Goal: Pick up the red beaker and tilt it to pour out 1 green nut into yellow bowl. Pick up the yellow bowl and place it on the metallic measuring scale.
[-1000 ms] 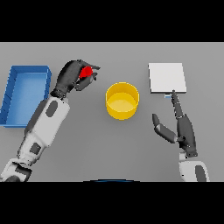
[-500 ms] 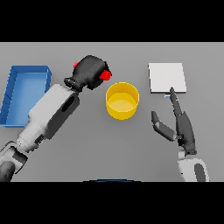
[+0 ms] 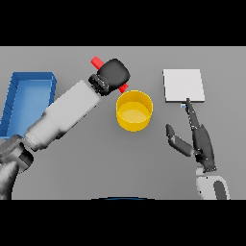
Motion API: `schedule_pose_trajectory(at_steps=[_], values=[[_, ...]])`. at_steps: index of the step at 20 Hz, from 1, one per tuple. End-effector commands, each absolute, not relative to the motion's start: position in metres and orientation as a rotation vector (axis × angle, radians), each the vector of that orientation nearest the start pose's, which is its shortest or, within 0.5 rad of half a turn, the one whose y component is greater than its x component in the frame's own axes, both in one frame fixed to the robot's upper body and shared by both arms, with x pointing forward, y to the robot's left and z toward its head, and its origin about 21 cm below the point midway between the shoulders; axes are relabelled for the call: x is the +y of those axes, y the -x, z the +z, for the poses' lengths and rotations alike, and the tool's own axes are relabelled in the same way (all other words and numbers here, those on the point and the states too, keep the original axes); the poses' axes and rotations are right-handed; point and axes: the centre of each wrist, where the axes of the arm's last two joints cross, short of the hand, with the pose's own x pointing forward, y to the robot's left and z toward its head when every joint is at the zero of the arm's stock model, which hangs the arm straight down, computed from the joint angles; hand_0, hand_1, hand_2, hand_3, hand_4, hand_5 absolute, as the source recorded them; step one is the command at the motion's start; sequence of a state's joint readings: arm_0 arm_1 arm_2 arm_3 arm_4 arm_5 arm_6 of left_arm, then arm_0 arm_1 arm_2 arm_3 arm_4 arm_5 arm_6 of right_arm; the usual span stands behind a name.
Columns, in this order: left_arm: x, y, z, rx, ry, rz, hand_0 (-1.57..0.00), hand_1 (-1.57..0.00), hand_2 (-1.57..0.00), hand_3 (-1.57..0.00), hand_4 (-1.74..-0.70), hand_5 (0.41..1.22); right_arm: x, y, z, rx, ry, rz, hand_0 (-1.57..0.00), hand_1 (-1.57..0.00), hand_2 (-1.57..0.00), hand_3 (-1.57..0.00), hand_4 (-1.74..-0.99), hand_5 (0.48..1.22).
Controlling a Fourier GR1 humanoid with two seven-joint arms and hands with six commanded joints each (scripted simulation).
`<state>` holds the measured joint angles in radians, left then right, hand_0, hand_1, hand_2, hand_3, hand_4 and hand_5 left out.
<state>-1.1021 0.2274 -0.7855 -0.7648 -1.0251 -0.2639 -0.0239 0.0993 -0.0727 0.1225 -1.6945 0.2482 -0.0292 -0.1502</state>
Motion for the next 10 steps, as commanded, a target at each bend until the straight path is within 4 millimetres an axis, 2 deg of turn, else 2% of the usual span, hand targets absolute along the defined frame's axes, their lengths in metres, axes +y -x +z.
schedule_pose_trajectory(at_steps=[1,4,8,10], values=[[0.064,-0.418,0.111,1.525,1.346,2.908,-1.57,-1.57,-1.57,-1.57,-1.70,1.219,-0.221,-0.224,0.004,-1.728,0.186,0.318,0.00,0.00,0.00,0.00,-1.066,0.689],[0.056,-0.419,0.114,1.329,1.390,2.873,-1.57,-1.57,-1.57,-1.57,-1.72,1.220,-0.223,-0.226,0.005,-1.736,0.172,0.313,0.00,0.00,0.00,0.00,-1.063,0.694],[0.051,-0.419,0.113,1.204,1.409,2.810,-1.57,-1.57,-1.57,-1.57,-1.73,1.220,-0.220,-0.222,0.004,-1.746,0.165,0.315,0.00,0.00,0.00,0.00,-1.060,0.696],[0.041,-0.414,0.109,1.176,1.413,2.768,-1.57,-1.57,-1.57,-1.57,-1.73,1.221,-0.222,-0.223,0.006,-1.749,0.145,0.294,0.00,0.00,0.00,0.00,-1.063,0.699]])
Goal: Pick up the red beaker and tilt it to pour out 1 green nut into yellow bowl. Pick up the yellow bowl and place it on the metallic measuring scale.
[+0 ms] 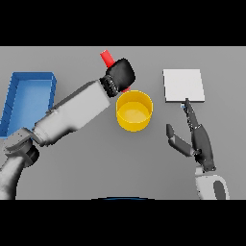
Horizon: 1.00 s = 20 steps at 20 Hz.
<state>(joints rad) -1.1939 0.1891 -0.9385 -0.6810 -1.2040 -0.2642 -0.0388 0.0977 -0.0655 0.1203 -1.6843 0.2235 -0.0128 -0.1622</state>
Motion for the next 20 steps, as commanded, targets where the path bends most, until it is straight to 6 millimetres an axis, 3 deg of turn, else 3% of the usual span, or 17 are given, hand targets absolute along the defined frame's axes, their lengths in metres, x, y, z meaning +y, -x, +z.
schedule_pose_trajectory(at_steps=[1,6,12,16,20], values=[[0.041,-0.412,0.106,1.157,1.428,2.752,-1.57,-1.57,-1.57,-1.57,-1.74,1.221,-0.219,-0.224,0.005,-1.752,0.147,0.295,0.00,0.00,0.00,0.00,-1.058,0.700],[0.021,-0.406,0.100,0.982,1.418,2.637,-1.57,-1.57,-1.57,-1.57,-1.74,1.221,-0.219,-0.223,0.008,-1.755,0.200,0.300,0.00,0.00,0.00,0.00,-1.082,0.677],[0.003,-0.408,0.111,0.712,1.378,2.531,-1.57,-1.57,-1.57,-1.57,-1.73,1.221,-0.218,-0.224,0.005,-1.761,0.209,0.314,0.00,0.00,0.00,0.00,-1.059,0.672],[-0.010,-0.408,0.121,0.653,1.382,2.501,-1.57,-1.57,-1.57,-1.57,-1.73,1.221,-0.214,-0.227,0.009,-1.764,0.201,0.303,0.00,0.00,0.00,0.00,-1.035,0.685],[-0.003,-0.427,0.164,0.737,1.474,2.470,-1.57,-1.57,-1.57,-1.57,-1.73,1.221,-0.215,-0.225,0.005,-1.759,0.208,0.315,0.00,0.00,0.00,0.00,-1.030,0.683]])
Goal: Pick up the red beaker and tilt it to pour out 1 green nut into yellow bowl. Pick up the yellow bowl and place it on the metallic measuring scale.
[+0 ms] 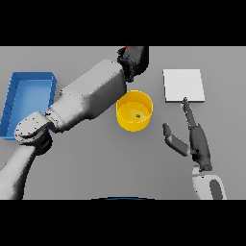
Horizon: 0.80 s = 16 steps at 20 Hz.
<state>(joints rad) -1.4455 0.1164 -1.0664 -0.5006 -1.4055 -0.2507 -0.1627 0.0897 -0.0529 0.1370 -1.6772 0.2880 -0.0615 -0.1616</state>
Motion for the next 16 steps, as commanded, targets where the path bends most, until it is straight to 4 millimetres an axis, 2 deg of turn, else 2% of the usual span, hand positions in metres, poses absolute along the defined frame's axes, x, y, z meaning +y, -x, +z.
schedule_pose_trajectory(at_steps=[1,2,3,4,6,8,10,12,14,16], values=[[-0.002,-0.433,0.183,0.774,1.496,2.478,-1.57,-1.57,-1.57,-1.57,-1.73,1.221,-0.214,-0.226,0.006,-1.764,0.214,0.319,0.00,0.00,0.00,0.00,-1.030,0.682],[0.006,-0.439,0.197,0.810,1.527,2.495,-1.57,-1.57,-1.57,-1.57,-1.73,1.221,-0.214,-0.227,0.005,-1.758,0.229,0.326,0.00,0.00,0.00,0.00,-1.023,0.682],[0.011,-0.445,0.211,0.862,1.592,2.516,-1.57,-1.57,-1.57,-1.26,-1.73,1.221,-0.215,-0.227,0.004,-1.754,0.234,0.322,0.00,0.00,0.00,0.00,-1.024,0.681],[0.018,-0.450,0.220,0.892,1.627,2.525,-1.57,-1.57,-1.57,-1.02,-1.73,1.221,-0.214,-0.224,0.005,-1.767,0.220,0.320,0.00,0.00,0.00,0.00,-1.028,0.680],[0.038,-0.462,0.245,1.051,1.681,2.562,-1.57,-1.57,-1.57,-1.22,-1.73,1.221,-0.218,-0.224,0.008,-1.755,0.214,0.309,0.00,0.00,0.00,0.00,-1.009,0.676],[0.057,-0.471,0.268,1.245,1.843,2.621,-1.57,-1.57,-1.57,-1.35,-1.73,1.221,-0.214,-0.227,0.008,-1.772,0.207,0.313,0.00,0.00,0.00,0.00,-0.996,0.681],[0.086,-0.480,0.287,1.491,1.943,2.659,-1.57,-1.57,-1.57,-1.43,-1.73,1.221,-0.213,-0.229,0.007,-1.771,0.212,0.316,0.00,0.00,0.00,0.00,-0.990,0.672],[0.119,-0.486,0.301,1.754,2.085,2.625,-1.57,-1.57,-1.57,-1.44,-1.74,1.221,-0.213,-0.231,0.005,-1.758,0.191,0.306,0.00,0.00,0.00,0.00,-1.004,0.668],[0.165,-0.492,0.300,2.014,2.245,2.570,-1.57,-1.57,-1.57,-1.45,-1.74,1.221,-0.211,-0.231,0.002,-1.763,0.174,0.289,0.00,0.00,0.00,0.00,-1.004,0.668],[0.204,-0.494,0.289,2.294,2.360,2.439,-1.57,-1.57,-1.57,-1.45,-1.74,1.221,-0.207,-0.234,0.006,-1.774,0.160,0.270,0.00,0.00,0.00,0.00,-0.996,0.664]])
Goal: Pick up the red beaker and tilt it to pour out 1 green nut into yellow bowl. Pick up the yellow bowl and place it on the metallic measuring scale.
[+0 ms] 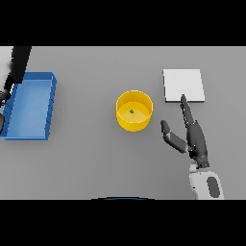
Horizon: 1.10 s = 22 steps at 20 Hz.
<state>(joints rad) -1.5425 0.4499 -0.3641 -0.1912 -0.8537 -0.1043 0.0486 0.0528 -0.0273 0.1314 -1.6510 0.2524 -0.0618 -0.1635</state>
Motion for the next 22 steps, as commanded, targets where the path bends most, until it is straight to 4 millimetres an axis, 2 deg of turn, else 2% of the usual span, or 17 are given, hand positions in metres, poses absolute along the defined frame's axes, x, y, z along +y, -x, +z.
schedule_pose_trajectory(at_steps=[1,3,5,7,10,14,18,20,22], values=[[0.223,-0.494,0.278,-1.229,-1.227,-1.206,-1.57,-1.57,-1.57,-1.43,-1.74,1.221,-0.209,-0.236,0.006,-1.764,0.154,0.266,0.00,0.00,0.00,0.00,-1.012,0.659],[0.260,-0.491,0.261,-1.192,-1.212,-1.020,-1.57,-1.57,-1.57,-1.41,-1.74,1.221,-0.210,-0.235,0.006,-1.761,0.173,0.294,0.00,0.00,0.00,0.00,-1.034,0.655],[0.287,-0.486,0.243,-1.178,-1.154,-0.832,-1.57,-1.57,-1.57,-1.43,-1.74,1.221,-0.210,-0.234,0.003,-1.759,0.178,0.302,0.00,0.00,0.00,0.00,-1.050,0.653],[0.306,-0.480,0.221,-1.183,-1.095,-0.692,-1.57,-1.57,-1.57,-1.45,-1.74,1.221,-0.210,-0.234,0.006,-1.758,0.183,0.298,0.00,0.00,0.00,0.00,-1.053,0.651],[0.323,-0.471,0.190,-1.155,-1.012,-0.512,-1.57,-1.57,-1.57,-1.47,-1.74,1.221,-0.213,-0.230,0.004,-1.760,0.221,0.331,0.00,0.00,0.00,0.00,-1.048,0.651],[0.330,-0.452,0.156,-1.149,-0.954,-0.386,-1.57,-1.57,-1.57,-1.48,-1.74,1.221,-0.210,-0.231,0.008,-1.757,0.225,0.347,0.00,0.00,0.00,0.00,-1.041,0.650],[0.330,-0.419,0.123,-1.156,-0.904,-0.306,-1.57,-1.57,-1.57,-1.44,-1.74,1.221,-0.215,-0.231,0.004,-1.737,0.234,0.352,0.00,0.00,0.00,0.00,-1.018,0.645],[0.324,-0.409,0.120,-1.162,-0.886,-0.257,-1.57,-1.57,-1.57,-1.45,-1.74,1.221,-0.215,-0.231,0.004,-1.746,0.221,0.342,0.00,0.00,0.00,0.00,-1.015,0.646],[0.323,-0.396,0.106,-1.160,-0.866,-0.233,-1.57,-1.57,-1.57,-1.50,-1.74,1.221,-0.215,-0.230,0.000,-1.747,0.201,0.338,0.00,0.00,0.00,0.00,-1.005,0.647]])
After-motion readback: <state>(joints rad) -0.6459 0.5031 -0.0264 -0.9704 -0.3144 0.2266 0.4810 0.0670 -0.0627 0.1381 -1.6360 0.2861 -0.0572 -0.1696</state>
